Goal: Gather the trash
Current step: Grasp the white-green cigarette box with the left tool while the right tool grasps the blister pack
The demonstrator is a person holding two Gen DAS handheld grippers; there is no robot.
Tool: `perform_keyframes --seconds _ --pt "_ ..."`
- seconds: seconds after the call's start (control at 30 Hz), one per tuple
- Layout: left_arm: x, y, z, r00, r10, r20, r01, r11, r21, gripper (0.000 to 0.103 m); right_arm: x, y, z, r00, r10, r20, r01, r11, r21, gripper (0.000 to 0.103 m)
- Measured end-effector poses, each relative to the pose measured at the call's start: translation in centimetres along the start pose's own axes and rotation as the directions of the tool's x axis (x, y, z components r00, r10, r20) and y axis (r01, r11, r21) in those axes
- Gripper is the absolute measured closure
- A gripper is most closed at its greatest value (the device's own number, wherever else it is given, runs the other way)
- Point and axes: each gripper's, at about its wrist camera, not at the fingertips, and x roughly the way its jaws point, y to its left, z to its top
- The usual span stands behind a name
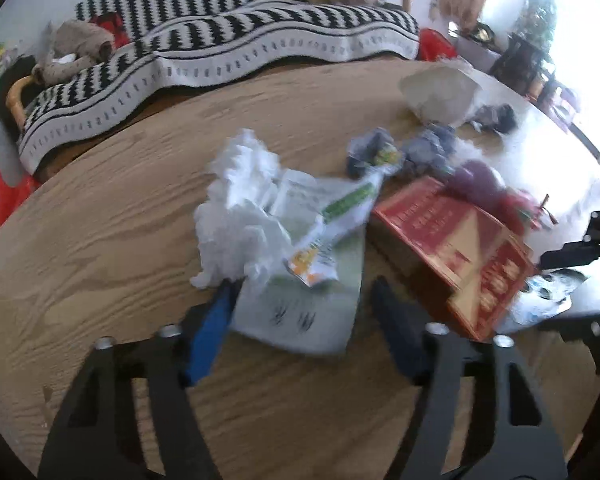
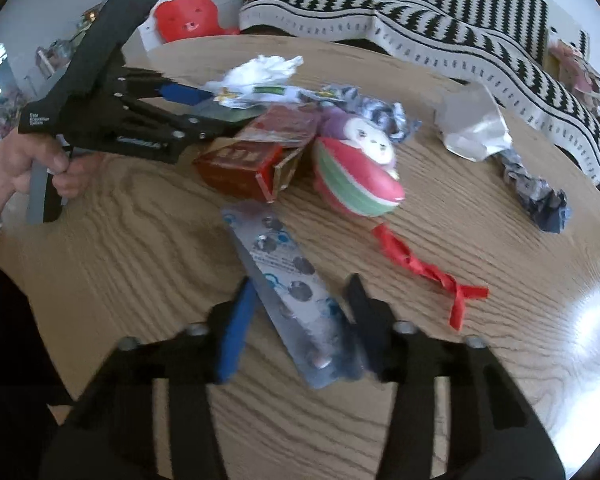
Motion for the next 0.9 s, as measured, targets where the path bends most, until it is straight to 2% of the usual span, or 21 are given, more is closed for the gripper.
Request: perform_keyframes --seconds 0.1,0.23,0.27,0.3,0.57,0.9 --pt "-0.5 -0.6 -0.7 1.000 -0.001 -0.021 0.002 1.000 0.018 0.048 -0.3 0.9 -0.4 1.000 0.014 -0.003 -0.014 0.999 -0.030 0.070" --pt "-1.4 -1.0 -1.5 0.998 0.023 -0.058 -0.024 1.000 -0.015 0.049 -0.9 2.0 -0.6 1.000 0.017 0.005 -0.017 0.999 -0.044 0.072" --pt "-1.8 -1.1 -1.8 0.997 0.035 -0.066 -0.036 0.999 -0.024 0.049 -1.4 2.1 -0.8 1.000 0.023 0.012 -0.022 0.999 -0.038 0.082" --pt "-2.3 -1.2 -2.0 0.996 0.050 -0.072 -0.053 0.998 -0.030 0.049 -1.6 2.1 -0.8 0.999 0.028 0.017 -0.027 0.999 -0.033 0.098" --pt "-6.8 -1.0 -2.8 0.995 0.087 -0.042 -0.091 0.991 -0.101 0.049 -4.3 1.2 -2.1 0.998 0.026 0.052 -0.027 1.000 0.015 0.098" --pt "-11.5 -2.2 -2.5 0.987 0.162 0.023 -0.159 0.982 -0.103 0.049 -8.6 -0.2 -3.7 0.990 0.004 0.137 -0.020 0.993 0.117 0.098"
